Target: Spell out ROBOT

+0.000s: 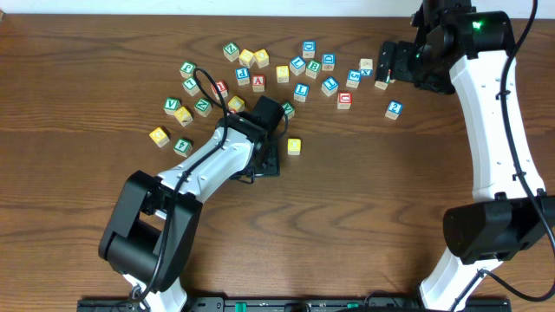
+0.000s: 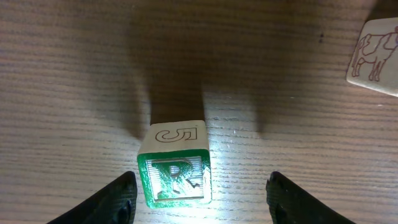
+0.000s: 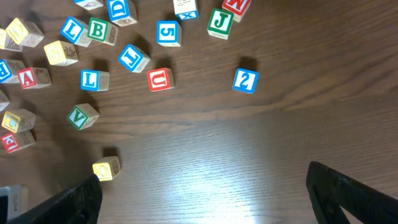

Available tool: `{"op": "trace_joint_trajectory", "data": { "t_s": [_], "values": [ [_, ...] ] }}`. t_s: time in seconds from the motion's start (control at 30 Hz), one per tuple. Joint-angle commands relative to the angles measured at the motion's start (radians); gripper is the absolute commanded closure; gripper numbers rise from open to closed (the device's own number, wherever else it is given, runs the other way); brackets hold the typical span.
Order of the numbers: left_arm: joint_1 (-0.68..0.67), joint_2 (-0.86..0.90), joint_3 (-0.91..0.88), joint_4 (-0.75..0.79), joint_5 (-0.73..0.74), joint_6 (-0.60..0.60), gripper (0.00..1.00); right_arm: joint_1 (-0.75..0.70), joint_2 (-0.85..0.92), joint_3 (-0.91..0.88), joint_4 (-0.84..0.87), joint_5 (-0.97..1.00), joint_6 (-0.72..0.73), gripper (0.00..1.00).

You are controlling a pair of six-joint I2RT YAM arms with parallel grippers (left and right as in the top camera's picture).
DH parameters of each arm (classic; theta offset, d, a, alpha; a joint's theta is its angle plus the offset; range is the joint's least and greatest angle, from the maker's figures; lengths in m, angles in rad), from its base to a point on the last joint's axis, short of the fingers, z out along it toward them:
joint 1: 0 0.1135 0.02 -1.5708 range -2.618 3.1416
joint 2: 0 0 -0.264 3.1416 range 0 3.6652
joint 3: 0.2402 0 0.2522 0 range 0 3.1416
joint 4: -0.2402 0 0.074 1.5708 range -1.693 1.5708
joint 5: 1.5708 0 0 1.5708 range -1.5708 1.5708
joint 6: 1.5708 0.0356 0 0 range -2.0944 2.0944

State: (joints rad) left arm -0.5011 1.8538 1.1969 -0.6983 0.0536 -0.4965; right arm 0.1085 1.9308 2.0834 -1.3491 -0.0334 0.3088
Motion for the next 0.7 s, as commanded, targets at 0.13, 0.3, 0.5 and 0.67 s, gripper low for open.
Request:
{"op": "trace_joint_trajectory", "data": {
  "t_s": [0.13,0.3,0.5,0.67],
  "values": [
    [0.0,0.022,-0.011,0.007,0.0,0.013,0.38,-0.002,-0.021,-0.006,-0.002,-0.003,-0.011,0.01],
    [0.0,0.023,-0.011,0.012,0.002,0.017,0.39,-0.002,-0.021,-0.006,-0.002,-0.003,-0.011,0.01],
    [0.003,0.035,-0.011,0.016,0.01,0.017,0.44,-0.002,-0.021,-0.006,-0.002,-0.003,-0.01,0.01],
    [0.003,0.035,-0.011,0.016,0.01,0.017,0.46,-0.002,-0.021,-0.006,-0.002,-0.003,-0.01,0.01]
  ]
}}
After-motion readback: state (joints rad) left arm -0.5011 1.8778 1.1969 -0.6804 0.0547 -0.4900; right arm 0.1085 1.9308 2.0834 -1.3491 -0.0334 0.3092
